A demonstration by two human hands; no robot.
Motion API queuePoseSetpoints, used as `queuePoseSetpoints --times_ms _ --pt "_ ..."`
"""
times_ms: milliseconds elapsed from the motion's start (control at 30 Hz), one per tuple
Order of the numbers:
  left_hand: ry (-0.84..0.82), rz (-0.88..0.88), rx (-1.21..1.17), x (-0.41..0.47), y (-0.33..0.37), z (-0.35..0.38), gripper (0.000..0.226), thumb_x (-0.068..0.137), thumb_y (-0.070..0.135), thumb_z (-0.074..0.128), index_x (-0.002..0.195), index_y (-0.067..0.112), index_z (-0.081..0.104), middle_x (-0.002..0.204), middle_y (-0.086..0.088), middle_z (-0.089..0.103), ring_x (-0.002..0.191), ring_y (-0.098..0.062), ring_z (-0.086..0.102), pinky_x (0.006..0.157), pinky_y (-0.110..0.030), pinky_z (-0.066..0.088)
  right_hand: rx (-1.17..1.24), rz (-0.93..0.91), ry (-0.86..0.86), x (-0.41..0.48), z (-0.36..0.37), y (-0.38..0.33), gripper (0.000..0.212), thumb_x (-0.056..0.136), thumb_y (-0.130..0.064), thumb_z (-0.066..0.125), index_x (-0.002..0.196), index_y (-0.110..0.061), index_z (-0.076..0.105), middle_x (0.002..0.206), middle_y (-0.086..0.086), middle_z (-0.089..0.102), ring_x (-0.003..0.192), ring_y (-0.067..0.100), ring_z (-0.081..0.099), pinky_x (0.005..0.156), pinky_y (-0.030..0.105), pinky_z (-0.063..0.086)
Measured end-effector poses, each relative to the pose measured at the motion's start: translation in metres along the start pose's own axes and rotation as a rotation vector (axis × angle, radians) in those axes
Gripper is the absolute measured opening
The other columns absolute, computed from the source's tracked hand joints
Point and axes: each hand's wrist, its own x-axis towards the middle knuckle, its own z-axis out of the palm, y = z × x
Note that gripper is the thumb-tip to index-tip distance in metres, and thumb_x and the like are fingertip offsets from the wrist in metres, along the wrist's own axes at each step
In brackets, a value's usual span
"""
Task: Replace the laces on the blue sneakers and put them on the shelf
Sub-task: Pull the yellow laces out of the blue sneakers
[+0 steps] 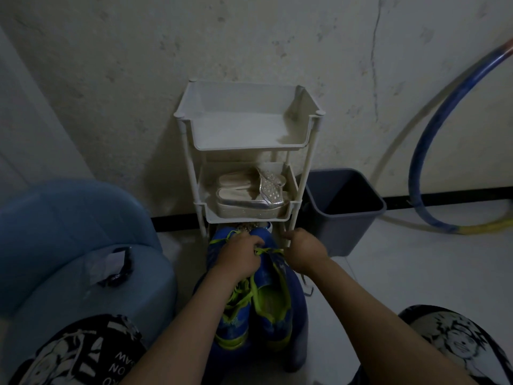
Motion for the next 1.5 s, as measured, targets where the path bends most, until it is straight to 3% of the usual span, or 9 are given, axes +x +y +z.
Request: queuePoseSetpoints --times_ms 133,367,467,600,833,1000,1267,1400,1500 --pt "-0.064 0.024 0.189 0.006 0.008 0.0 0.045 0.084 0.023 0.053 0.128 0.033 0.06 0.129 -0.001 0.048 0.124 -0.026 0.039 0.103 -0.045 0.042 0.048 -0.11 -0.096 0.0 0.01 -0.015 0.031 0.096 -0.032 0.051 0.123 -0.024 0.064 0.122 0.006 0.064 0.109 0.023 0.062 0.091 0.037 0.052" --pt "-0.026 0.015 0.208 0.017 0.011 0.0 0.013 0.084 0.016 0.058 0.084 0.018 0.071 0.103 -0.008 0.06 0.097 -0.03 0.061 0.07 -0.034 0.047 0.054 -0.085 -0.144 0.002 0.014 -0.018 0.035 0.089 -0.036 0.057 0.122 -0.026 0.064 0.117 0.002 0.067 0.105 0.019 0.063 0.09 0.036 0.054" --pt "0.033 0.003 0.247 0.02 0.015 -0.002 0.018 0.082 0.011 0.06 0.065 0.018 0.065 0.086 -0.007 0.062 0.084 -0.029 0.064 0.063 -0.031 0.043 0.063 -0.085 -0.154 0.003 0.012 -0.017 0.036 0.088 -0.034 0.057 0.123 -0.03 0.064 0.119 0.0 0.067 0.106 0.018 0.063 0.091 0.037 0.054" --pt "0.088 0.04 0.231 0.02 0.011 0.002 0.019 0.087 0.015 0.058 0.076 0.016 0.072 0.09 -0.006 0.065 0.082 -0.026 0.064 0.064 -0.031 0.048 0.08 -0.084 -0.156 0.003 0.011 -0.016 0.037 0.09 -0.03 0.055 0.126 -0.03 0.064 0.124 0.001 0.065 0.11 0.018 0.062 0.093 0.038 0.054" --pt "0.195 -0.074 0.01 0.017 -0.003 0.011 0.004 0.096 0.011 0.047 0.095 0.011 0.05 0.093 -0.009 0.061 0.086 -0.029 0.059 0.065 -0.034 0.041 0.048 -0.071 -0.175 0.003 0.007 -0.018 0.046 0.087 -0.024 0.056 0.132 -0.032 0.057 0.129 0.001 0.061 0.115 0.019 0.059 0.097 0.039 0.052" --pt "0.157 0.034 0.018 0.017 -0.006 0.007 0.028 0.093 0.008 0.048 0.114 0.017 0.065 0.116 -0.005 0.064 0.106 -0.024 0.059 0.087 -0.039 0.05 -0.054 -0.101 -0.189 0.01 0.002 -0.021 0.039 0.084 -0.028 0.06 0.123 -0.032 0.06 0.119 -0.002 0.064 0.108 0.018 0.061 0.09 0.035 0.052" --pt "0.147 0.069 -0.068 0.02 -0.011 0.007 0.014 0.09 0.02 0.062 0.077 0.023 0.065 0.084 0.009 0.054 0.086 -0.017 0.059 0.071 -0.033 0.047 -0.094 -0.129 -0.129 0.019 0.006 -0.018 0.029 0.088 -0.036 0.062 0.115 -0.027 0.065 0.112 -0.001 0.065 0.103 0.018 0.062 0.088 0.036 0.054" --pt "0.281 -0.113 -0.286 0.022 -0.01 0.01 0.016 0.095 0.022 0.055 0.081 0.026 0.059 0.095 0.005 0.053 0.097 -0.021 0.052 0.08 -0.034 0.043 -0.09 -0.116 -0.1 0.019 0.006 -0.016 0.023 0.088 -0.037 0.064 0.108 -0.026 0.069 0.107 -0.001 0.066 0.1 0.018 0.063 0.085 0.036 0.055" --pt "0.336 -0.184 -0.249 0.02 -0.01 0.003 0.016 0.097 0.023 0.05 0.085 0.023 0.06 0.1 0.003 0.056 0.101 -0.021 0.051 0.078 -0.03 0.035 -0.086 -0.1 -0.075 0.019 0.009 -0.016 0.022 0.09 -0.037 0.062 0.106 -0.026 0.071 0.104 -0.001 0.067 0.097 0.019 0.065 0.083 0.036 0.056"
